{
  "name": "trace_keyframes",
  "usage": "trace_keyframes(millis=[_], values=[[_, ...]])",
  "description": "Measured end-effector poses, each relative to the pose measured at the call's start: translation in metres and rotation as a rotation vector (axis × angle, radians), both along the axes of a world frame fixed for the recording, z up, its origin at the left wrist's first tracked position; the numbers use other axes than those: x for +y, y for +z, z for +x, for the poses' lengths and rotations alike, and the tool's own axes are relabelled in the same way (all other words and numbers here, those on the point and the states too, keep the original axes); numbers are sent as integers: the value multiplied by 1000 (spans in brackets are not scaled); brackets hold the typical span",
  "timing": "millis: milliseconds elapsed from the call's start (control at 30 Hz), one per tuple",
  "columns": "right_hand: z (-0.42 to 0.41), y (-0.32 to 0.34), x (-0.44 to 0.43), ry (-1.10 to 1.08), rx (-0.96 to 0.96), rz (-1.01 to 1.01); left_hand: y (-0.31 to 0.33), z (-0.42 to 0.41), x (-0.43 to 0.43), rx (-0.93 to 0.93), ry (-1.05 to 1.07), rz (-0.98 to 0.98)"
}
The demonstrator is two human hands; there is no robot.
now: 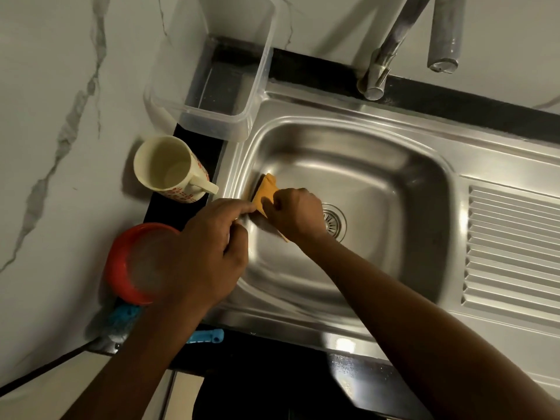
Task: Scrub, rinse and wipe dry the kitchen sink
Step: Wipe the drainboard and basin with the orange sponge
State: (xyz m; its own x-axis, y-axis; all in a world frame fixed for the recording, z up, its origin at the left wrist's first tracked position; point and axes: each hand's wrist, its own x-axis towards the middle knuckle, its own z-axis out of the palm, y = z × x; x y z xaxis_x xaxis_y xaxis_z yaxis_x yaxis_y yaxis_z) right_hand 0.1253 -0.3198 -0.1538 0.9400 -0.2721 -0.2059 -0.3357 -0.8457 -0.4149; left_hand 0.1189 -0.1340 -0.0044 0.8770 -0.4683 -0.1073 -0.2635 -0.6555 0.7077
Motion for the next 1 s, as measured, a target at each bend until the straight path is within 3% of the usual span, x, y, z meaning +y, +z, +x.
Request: trace_keyframes(millis=[67,200,400,567,667,767,867,933,1000], values=[[6,-2,-5,141,-184,-26,-1,1,2,-1,-17,17],[11,-55,-20,508,57,-132,0,3,-1,-30,-19,21],[-27,-91,0,604,162,-34,-2,-2,-2,-46,-33,46],[-82,-90,-15,1202,358,-96,-11,-3,-4,25,-15,18],[-77,-89,-37,1360,266,-60,-11,-5,-5,54,-26,23],[-55,-89,-57,1443,150,-106,-14,-7,-6,43,-40,28],[-43,-100,-60,1443,44,-274,-20,-8,-7,46,-39,20],[-32,-107,-64,1221,82,-420,-23,-10,-7,52,-37,6],[-12,-106,-73,870,101,-426,-26,-11,-8,57,-39,12]])
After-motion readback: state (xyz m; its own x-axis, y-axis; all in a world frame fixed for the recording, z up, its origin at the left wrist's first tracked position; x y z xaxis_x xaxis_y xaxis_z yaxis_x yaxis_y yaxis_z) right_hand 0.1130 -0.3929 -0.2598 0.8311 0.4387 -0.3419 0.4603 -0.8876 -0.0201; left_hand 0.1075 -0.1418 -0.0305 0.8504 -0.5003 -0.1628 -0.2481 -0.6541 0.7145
